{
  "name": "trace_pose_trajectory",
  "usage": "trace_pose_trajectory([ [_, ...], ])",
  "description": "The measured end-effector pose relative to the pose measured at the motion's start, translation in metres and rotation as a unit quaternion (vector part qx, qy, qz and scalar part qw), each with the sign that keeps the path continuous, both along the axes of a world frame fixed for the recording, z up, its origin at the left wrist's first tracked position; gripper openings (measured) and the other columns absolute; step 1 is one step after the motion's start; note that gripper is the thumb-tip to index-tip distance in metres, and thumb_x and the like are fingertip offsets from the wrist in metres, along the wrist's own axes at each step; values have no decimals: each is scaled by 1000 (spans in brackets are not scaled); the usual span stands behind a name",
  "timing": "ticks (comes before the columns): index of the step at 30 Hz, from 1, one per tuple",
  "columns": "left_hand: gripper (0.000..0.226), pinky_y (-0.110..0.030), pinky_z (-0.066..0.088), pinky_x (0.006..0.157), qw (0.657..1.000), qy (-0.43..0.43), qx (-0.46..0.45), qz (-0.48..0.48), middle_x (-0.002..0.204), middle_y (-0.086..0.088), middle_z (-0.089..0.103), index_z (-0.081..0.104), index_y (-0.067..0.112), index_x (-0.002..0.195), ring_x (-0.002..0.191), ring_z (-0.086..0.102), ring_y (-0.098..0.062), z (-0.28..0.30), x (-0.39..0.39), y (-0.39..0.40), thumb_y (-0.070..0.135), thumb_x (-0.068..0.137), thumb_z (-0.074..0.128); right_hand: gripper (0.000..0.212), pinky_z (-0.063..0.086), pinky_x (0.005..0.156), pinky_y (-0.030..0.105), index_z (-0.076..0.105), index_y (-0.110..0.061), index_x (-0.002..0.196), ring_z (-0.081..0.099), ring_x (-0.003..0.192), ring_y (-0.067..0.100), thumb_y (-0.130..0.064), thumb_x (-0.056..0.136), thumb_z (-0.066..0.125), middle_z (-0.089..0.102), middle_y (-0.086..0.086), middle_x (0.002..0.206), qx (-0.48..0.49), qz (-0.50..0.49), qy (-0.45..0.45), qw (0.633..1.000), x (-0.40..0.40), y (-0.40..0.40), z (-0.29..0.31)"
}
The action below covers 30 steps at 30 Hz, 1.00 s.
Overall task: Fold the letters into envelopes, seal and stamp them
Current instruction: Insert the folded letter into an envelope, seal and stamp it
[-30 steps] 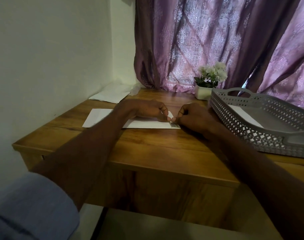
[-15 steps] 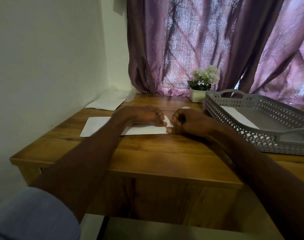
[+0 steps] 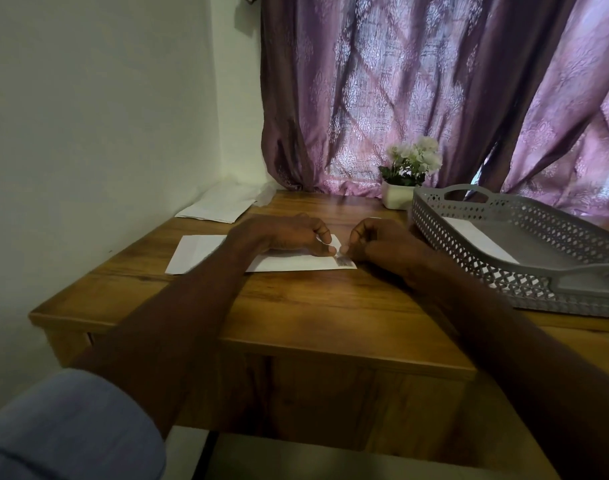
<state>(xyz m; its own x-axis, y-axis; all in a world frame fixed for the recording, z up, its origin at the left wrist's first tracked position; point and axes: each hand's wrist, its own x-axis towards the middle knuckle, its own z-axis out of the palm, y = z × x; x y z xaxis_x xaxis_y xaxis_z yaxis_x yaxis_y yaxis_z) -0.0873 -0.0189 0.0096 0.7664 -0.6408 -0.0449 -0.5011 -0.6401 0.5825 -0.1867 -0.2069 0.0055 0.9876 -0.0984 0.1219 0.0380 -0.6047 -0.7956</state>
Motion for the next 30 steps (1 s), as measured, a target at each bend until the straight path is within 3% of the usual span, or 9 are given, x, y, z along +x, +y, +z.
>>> trace_pose_trajectory([
  [2, 33, -31, 43, 87, 1000, -6, 1, 2, 117, 12, 48, 64, 27, 119, 105, 49, -10, 0, 0, 0, 47, 94, 70, 16, 51, 50, 27, 68, -11, 90, 63, 57, 12, -8, 83, 82, 73, 8, 77, -8, -24, -21, 999, 2, 5, -3],
  [5, 26, -30, 41, 86, 999, -30, 13, -2, 116, 11, 51, 64, 26, 115, 102, 50, -7, -1, -2, 1, 47, 101, 58, 4, 57, 57, 32, 72, -8, 88, 70, 66, 17, -6, 88, 69, 75, 9, 79, -35, -91, -56, 994, 4, 9, -9],
  [7, 28, -25, 40, 79, 998, -56, -14, -1, 105, 15, 57, 66, 22, 109, 95, 52, -2, -3, -3, 3, 44, 107, 49, 9, 47, 44, 21, 73, -11, 83, 66, 54, 10, -12, 88, 66, 73, 3, 68, -43, -118, -77, 989, 7, 11, -12],
  [9, 35, -32, 44, 77, 990, -122, -71, 31, 91, 11, 64, 71, 15, 93, 88, 60, -7, -6, -7, 1, 35, 109, 47, 12, 41, 47, 16, 70, -16, 80, 64, 59, 8, -19, 90, 65, 68, -5, 65, -71, -133, -87, 985, 8, 16, -12],
  [12, 38, -44, 46, 84, 940, -304, -98, 117, 76, 0, 61, 61, 12, 75, 80, 61, -24, -9, -15, -4, 28, 106, 45, 15, 37, 68, 25, 65, -20, 80, 58, 80, 15, -25, 94, 61, 59, -10, 72, -123, -159, -105, 974, 11, 21, -17],
  [15, 38, -47, 45, 89, 891, -399, -124, 179, 82, -2, 62, 64, 14, 85, 80, 61, -24, -10, -28, 2, 32, 108, 41, 17, 42, 70, 30, 66, -21, 89, 57, 79, 16, -27, 100, 55, 63, -5, 79, -172, -128, -144, 966, 7, 23, -21],
  [18, 19, -49, 51, 87, 830, -482, -55, 276, 97, -10, 67, 69, 10, 102, 90, 67, -28, -12, -40, 24, 24, 105, 56, 17, 49, 76, 35, 67, -17, 99, 64, 88, 23, -25, 102, 53, 69, 4, 95, -224, -73, -201, 951, -2, 28, -21],
  [25, 53, -51, 42, 100, 779, -300, -2, 550, 131, -20, 54, 51, 3, 126, 121, 52, -40, -25, -95, 102, 30, 84, 72, 34, 46, 92, 40, 63, -21, 127, 54, 115, 31, -41, 104, 49, 58, 11, 122, -317, -42, -192, 928, -19, 40, -21],
  [30, 50, -46, 33, 108, 789, -248, 68, 559, 135, -19, 51, 63, 6, 119, 126, 45, -38, -29, -111, 104, 48, 94, 57, 38, 49, 90, 43, 64, -15, 124, 58, 111, 32, -42, 104, 45, 60, 12, 122, -332, -84, -170, 924, -25, 42, -19],
])
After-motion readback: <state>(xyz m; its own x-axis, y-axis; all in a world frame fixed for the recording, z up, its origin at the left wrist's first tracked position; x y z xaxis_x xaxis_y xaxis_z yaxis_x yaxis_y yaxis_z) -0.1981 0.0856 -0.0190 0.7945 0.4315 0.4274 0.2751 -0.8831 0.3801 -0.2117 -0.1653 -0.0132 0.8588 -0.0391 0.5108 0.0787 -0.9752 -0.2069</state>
